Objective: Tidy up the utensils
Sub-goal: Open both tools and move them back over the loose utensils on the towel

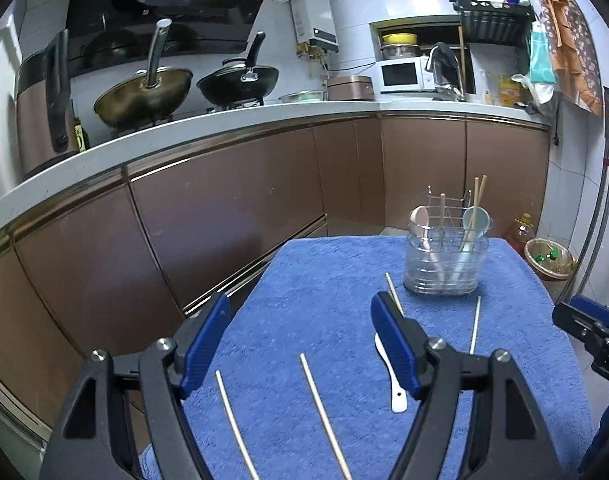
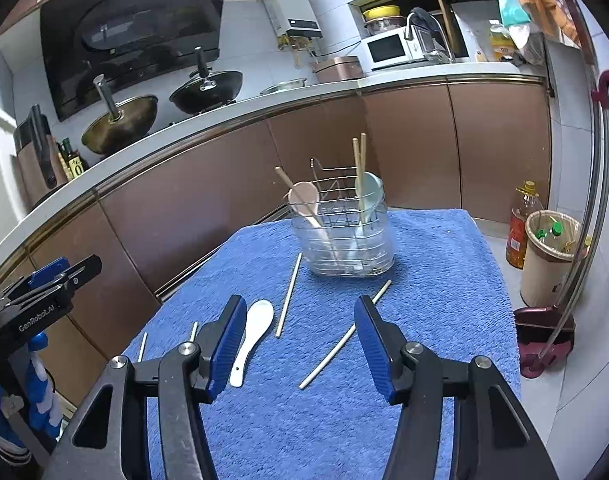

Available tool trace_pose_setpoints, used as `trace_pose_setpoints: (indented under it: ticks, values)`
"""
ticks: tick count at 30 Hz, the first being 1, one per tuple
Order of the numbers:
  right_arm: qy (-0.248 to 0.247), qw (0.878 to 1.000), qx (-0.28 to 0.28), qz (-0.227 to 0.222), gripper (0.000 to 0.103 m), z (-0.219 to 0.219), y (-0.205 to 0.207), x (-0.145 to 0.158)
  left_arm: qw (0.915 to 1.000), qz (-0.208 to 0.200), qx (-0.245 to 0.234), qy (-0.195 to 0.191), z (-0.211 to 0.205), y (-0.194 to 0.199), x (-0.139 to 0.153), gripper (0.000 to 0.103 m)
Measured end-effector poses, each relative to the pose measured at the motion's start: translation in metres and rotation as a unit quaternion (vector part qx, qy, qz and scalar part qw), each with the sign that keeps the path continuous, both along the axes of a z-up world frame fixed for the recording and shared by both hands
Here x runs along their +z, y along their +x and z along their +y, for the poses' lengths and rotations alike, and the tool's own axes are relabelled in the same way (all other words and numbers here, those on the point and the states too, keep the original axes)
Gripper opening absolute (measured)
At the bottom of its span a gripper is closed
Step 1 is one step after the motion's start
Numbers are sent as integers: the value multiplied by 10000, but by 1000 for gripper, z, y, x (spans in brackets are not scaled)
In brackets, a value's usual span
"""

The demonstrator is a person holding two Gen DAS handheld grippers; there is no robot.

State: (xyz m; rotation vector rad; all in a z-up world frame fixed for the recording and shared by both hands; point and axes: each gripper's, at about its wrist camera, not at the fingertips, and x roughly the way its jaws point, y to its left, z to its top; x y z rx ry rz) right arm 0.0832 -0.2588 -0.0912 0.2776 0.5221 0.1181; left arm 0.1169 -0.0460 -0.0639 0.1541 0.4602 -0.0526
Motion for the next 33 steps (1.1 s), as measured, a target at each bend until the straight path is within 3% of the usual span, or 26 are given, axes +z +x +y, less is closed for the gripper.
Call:
trace_pose_setpoints:
  ticks: [13, 33]
  values:
    - [-228, 9996, 190, 11, 55, 26, -13, 6, 9999, 62, 125, -59, 27, -21, -4, 72]
    - [-284, 9994, 167, 121, 55, 25, -15, 0, 9994, 308, 152, -84, 38, -17, -14, 72]
